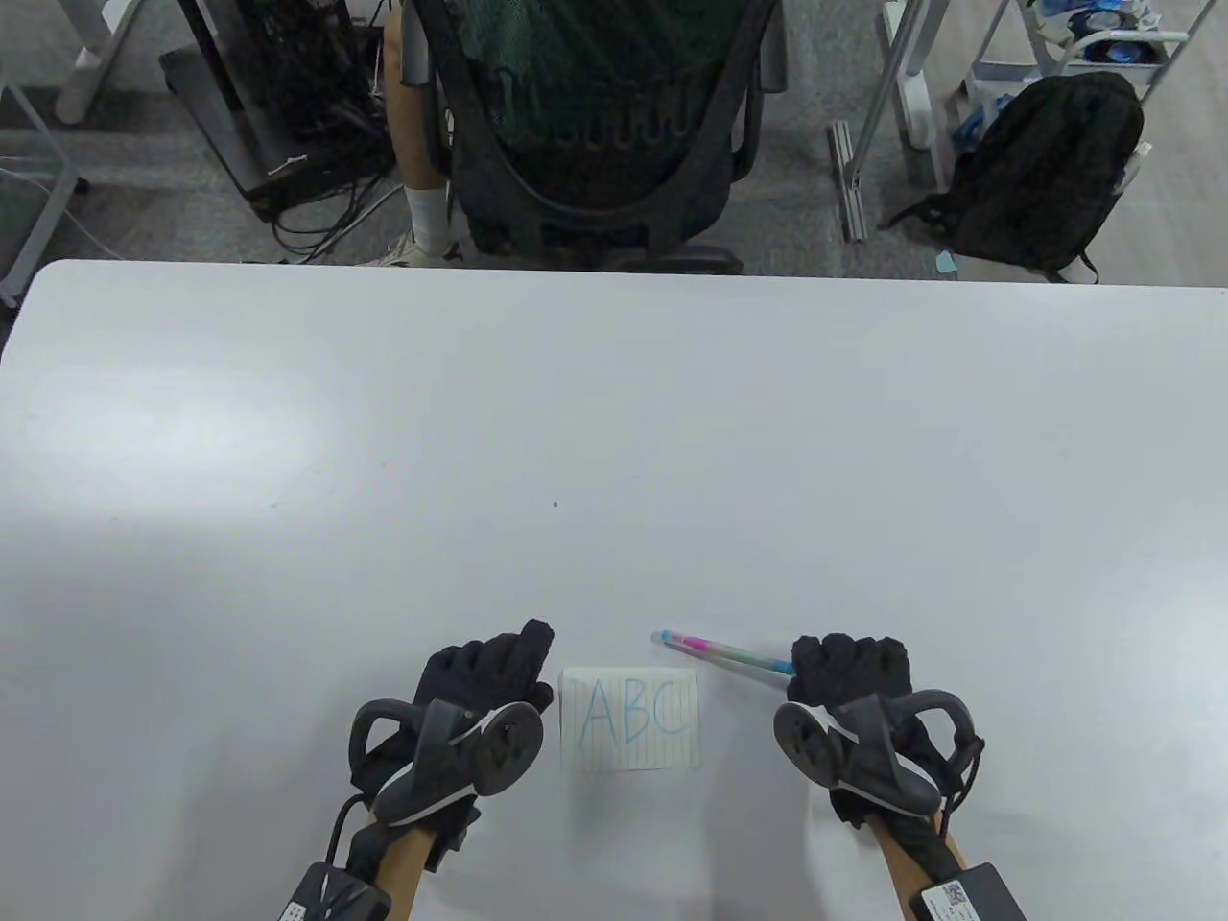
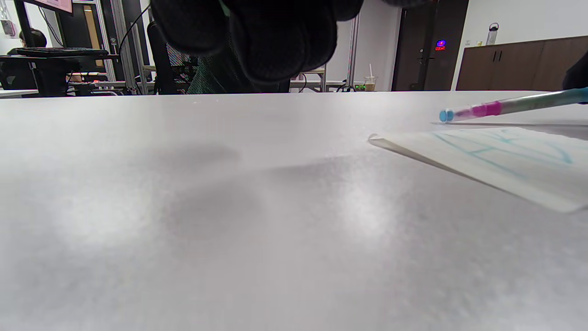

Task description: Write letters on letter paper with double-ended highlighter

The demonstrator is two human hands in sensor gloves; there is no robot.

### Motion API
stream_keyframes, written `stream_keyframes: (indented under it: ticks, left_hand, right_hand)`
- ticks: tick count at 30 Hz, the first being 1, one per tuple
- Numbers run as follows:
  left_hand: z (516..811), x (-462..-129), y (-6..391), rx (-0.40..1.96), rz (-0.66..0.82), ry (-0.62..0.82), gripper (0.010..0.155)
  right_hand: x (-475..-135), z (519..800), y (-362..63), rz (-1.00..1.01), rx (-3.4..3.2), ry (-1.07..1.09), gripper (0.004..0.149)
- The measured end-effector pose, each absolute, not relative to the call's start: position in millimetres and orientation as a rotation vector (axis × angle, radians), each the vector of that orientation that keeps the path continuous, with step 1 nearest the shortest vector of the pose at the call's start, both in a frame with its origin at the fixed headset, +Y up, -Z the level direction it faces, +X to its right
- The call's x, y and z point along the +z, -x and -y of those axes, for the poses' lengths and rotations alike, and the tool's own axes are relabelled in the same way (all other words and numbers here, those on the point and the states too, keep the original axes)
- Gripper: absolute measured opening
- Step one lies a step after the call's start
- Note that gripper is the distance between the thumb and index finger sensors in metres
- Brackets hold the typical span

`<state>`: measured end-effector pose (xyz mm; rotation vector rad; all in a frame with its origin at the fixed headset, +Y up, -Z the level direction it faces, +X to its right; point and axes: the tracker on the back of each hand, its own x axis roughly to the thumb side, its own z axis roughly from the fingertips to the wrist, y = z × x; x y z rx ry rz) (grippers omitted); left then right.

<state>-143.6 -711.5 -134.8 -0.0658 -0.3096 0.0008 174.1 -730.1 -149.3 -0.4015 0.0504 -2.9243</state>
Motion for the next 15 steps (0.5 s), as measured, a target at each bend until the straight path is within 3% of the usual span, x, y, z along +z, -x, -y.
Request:
stream_keyframes:
  ticks: [15]
  left_hand:
    - [710.4, -134.6, 142.9, -0.012, 0.308, 0.082, 0.062]
  right_hand:
    - [-152.0, 737.1, -174.2, 0.067, -2.838, 0.322, 0.048]
